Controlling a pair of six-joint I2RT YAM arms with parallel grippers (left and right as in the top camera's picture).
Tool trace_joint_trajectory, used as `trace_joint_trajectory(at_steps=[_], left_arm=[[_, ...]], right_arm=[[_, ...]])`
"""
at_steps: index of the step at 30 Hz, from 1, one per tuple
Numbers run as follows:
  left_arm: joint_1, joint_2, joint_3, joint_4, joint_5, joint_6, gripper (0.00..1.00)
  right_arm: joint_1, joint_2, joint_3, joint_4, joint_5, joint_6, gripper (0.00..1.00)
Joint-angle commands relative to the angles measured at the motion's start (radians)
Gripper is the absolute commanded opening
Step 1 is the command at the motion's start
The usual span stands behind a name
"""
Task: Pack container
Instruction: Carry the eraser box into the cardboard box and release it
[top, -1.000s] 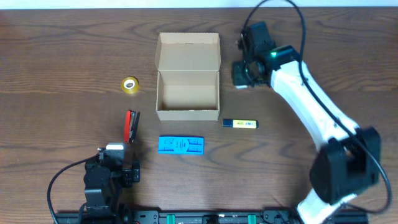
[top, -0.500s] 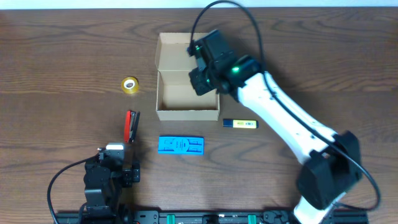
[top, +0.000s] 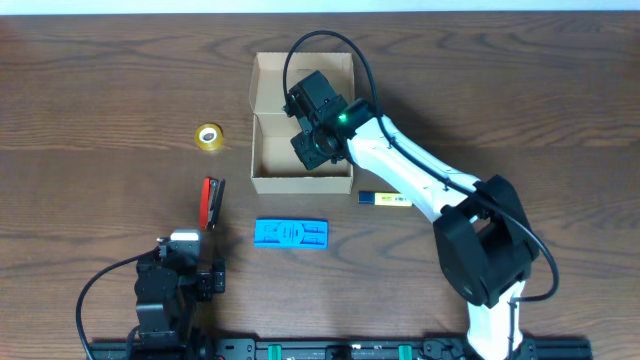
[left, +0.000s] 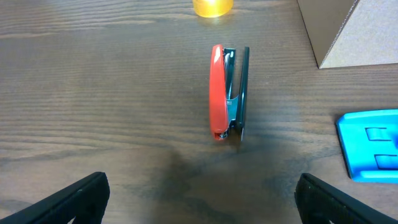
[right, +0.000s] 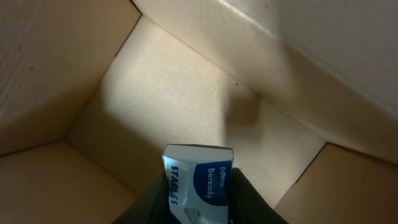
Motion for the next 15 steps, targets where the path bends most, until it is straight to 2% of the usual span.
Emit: trace_joint_trajectory(at_steps=[1, 6, 10, 12, 15], left_arm=[[0.006, -0.006, -0.013, -0.003, 0.003, -0.005, 0.95], [0.006, -0.006, -0.013, -0.003, 0.003, -0.005, 0.95], [0.006, -0.006, -0.013, -0.003, 0.003, -0.005, 0.95], [0.006, -0.006, -0.013, -0.003, 0.003, -0.005, 0.95], [0.006, -0.006, -0.013, -0.003, 0.003, -0.005, 0.96]], right_arm=[[0.008, 0.004, 0.007, 0.01, 0.03, -0.013, 0.26], [0.008, 0.004, 0.007, 0.012, 0.03, -0.013, 0.3], [0.008, 0.004, 0.007, 0.011, 0.03, -0.013, 0.37], [0.008, 0.004, 0.007, 0.012, 0.03, -0.013, 0.44], [0.008, 0.003, 0.007, 0.012, 0.03, -0.013, 0.45]])
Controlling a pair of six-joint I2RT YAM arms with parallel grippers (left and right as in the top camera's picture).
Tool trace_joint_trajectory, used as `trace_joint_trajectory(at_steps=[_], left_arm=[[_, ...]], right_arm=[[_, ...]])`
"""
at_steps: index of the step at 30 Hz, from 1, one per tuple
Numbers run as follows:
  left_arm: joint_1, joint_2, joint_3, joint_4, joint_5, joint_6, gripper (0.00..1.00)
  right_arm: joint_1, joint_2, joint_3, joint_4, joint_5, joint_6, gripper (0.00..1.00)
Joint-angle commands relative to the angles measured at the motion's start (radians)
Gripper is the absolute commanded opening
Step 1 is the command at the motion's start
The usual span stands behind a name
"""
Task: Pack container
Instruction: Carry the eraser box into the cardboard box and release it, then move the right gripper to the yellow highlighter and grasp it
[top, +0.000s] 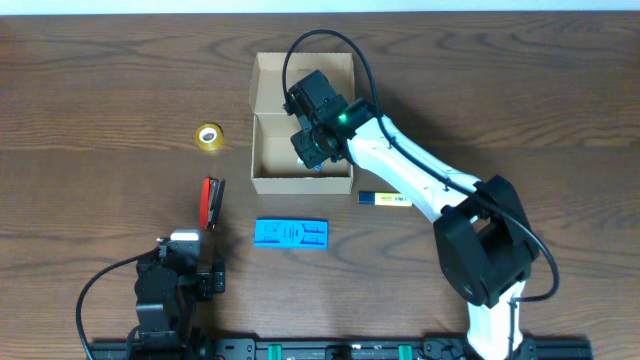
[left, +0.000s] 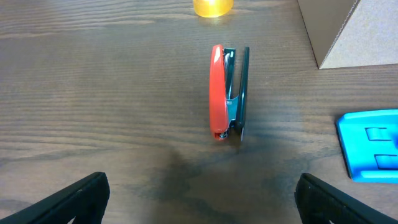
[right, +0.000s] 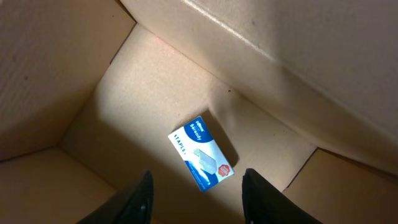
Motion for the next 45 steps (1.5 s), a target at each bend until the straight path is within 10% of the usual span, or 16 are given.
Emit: trace_joint_trajectory(at_steps=[1, 22, 29, 38, 45], left_arm=[[0.006, -0.006, -0.013, -0.003, 0.003, -0.005, 0.95], [0.006, -0.006, -0.013, -0.003, 0.003, -0.005, 0.95], [0.006, -0.006, -0.013, -0.003, 0.003, -0.005, 0.95], [0.006, -0.006, -0.013, -0.003, 0.003, -0.005, 0.95], [0.006, -0.006, -0.013, -0.003, 0.003, -0.005, 0.96]], right_arm=[[0.008, -0.002, 0.009, 0.002, 0.011, -0.006, 0.45], [-0.084, -0.402, 0.016, -0.53, 0.1, -0.249, 0.65], [-0.135, -0.465, -0.229, -0.497, 0.056, -0.277, 0.67], [-0.16, -0.47, -0.492, -0.254, 0.119, -0.319, 0.97], [-0.161, -0.468, -0.6, -0.146, 0.123, -0.342, 0.82]])
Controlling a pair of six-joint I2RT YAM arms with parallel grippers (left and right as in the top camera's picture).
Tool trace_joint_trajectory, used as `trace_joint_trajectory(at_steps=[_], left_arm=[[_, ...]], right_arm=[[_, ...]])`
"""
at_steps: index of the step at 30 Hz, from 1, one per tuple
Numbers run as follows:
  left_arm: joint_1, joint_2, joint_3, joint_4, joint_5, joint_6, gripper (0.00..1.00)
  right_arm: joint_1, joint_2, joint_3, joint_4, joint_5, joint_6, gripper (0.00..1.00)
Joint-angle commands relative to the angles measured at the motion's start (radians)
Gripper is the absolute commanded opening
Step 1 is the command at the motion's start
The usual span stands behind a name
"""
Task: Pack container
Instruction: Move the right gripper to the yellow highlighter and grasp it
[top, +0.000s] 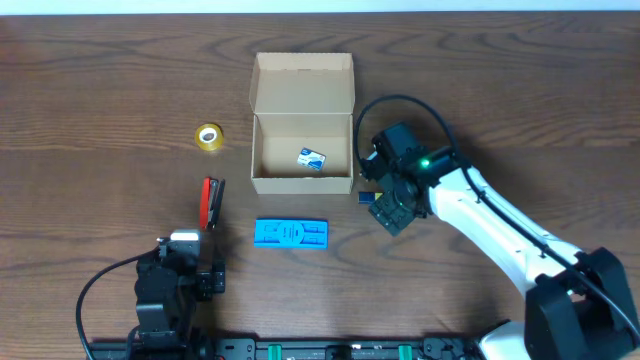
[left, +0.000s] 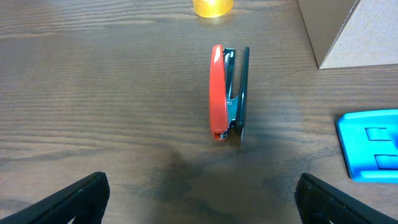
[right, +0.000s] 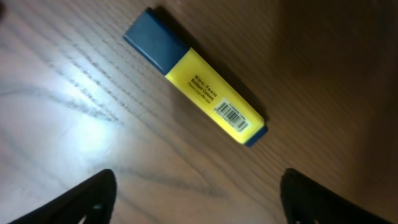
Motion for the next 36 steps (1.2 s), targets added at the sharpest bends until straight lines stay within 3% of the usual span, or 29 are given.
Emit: trace_joint_trajectory(at_steps=[1, 13, 25, 36], left_arm=[[0.006, -0.006, -0.013, -0.003, 0.003, -0.005, 0.95], [0.006, -0.006, -0.013, -0.003, 0.003, -0.005, 0.96], [0.006, -0.006, -0.013, -0.003, 0.003, -0.005, 0.95], [0.006, -0.006, -0.013, -0.003, 0.003, -0.005, 0.95]], right_arm=[[-0.01, -0.018, -0.04, 0.045, 0.018, -0.034, 0.83], [-0.065, -0.018, -0.139, 0.277, 0.016, -0.055, 0.99], [-0.134, -0.016, -0.161, 0.329, -0.184, -0.152, 0.99], [-0.134, 0.108, -0.161, 0.337, -0.189, -0.167, 0.93]])
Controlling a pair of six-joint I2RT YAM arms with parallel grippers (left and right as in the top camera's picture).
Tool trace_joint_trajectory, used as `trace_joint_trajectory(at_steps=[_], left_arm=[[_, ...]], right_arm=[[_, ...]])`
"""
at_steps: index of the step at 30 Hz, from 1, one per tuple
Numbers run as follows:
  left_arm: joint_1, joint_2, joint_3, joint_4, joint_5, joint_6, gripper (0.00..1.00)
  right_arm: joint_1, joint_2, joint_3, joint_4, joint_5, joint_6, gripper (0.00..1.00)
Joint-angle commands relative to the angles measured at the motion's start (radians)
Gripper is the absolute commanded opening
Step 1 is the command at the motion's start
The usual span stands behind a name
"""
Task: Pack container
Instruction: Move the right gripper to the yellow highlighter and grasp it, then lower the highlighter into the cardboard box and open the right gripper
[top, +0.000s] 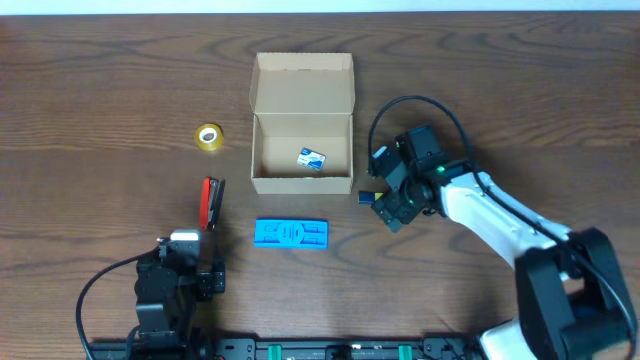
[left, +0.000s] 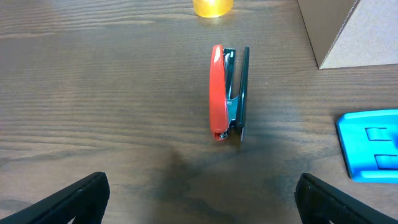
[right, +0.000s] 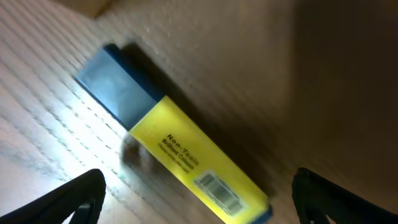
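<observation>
An open cardboard box (top: 302, 180) stands mid-table with a small blue-and-white staples box (top: 312, 158) lying on its floor. Right of the box lies a yellow highlighter (right: 186, 158) with a blue cap (top: 366, 197). My right gripper (right: 199, 196) hangs open just over it, one finger on each side; from overhead the right gripper (top: 397, 206) hides most of the pen. My left gripper (left: 202, 190) is open over bare wood, short of the red stapler (left: 225, 93).
A yellow tape roll (top: 208, 136) sits left of the box. The red stapler (top: 212, 203) lies below it, and a flat blue plastic piece (top: 291, 234) lies in front of the box. The left arm's base (top: 170, 290) stands at the near edge.
My right gripper, still open, is now lower and closer to the highlighter, which fills more of the right wrist view. The left arm and the other objects are unchanged.
My right gripper was inside the box, shut on the staples box. Half a second later it was open and the staples box lay on the box floor. Then it was out of the box, above the highlighter, and now it is close over it.
</observation>
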Motion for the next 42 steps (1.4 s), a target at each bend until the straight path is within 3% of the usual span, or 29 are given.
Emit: trace_joint_trajectory(at_steps=[1, 10, 11, 13, 14, 20, 33, 37, 42], left_arm=[[0.006, -0.006, -0.013, -0.003, 0.003, -0.005, 0.95], [0.006, -0.006, -0.013, -0.003, 0.003, -0.005, 0.95], [0.006, -0.006, -0.013, -0.003, 0.003, -0.005, 0.95], [0.006, -0.006, -0.013, -0.003, 0.003, -0.005, 0.95], [0.006, -0.006, -0.013, -0.003, 0.003, -0.005, 0.95], [0.006, -0.006, -0.013, -0.003, 0.003, -0.005, 0.95], [0.006, -0.006, -0.013, -0.003, 0.003, -0.005, 0.96], [0.006, -0.006, -0.013, -0.003, 0.003, -0.005, 0.95], [0.006, -0.006, -0.013, -0.003, 0.003, -0.005, 0.95]], right_arm=[[-0.006, 0.043, -0.009, 0.002, -0.016, -0.014, 0.9], [-0.006, 0.064, -0.009, -0.018, -0.016, 0.011, 0.58], [-0.006, 0.064, -0.009, -0.025, -0.016, 0.017, 0.52], [-0.006, 0.064, -0.009, -0.042, -0.016, 0.03, 0.26], [-0.006, 0.064, -0.009, -0.048, -0.016, 0.039, 0.2], [-0.006, 0.06, -0.006, -0.085, -0.016, 0.101, 0.01], [0.01, -0.138, 0.177, -0.34, -0.02, 0.152, 0.01], [0.047, -0.215, 0.269, -0.389, -0.026, 0.152, 0.11], [0.12, -0.214, 0.394, -0.39, -0.028, 0.152, 0.09]])
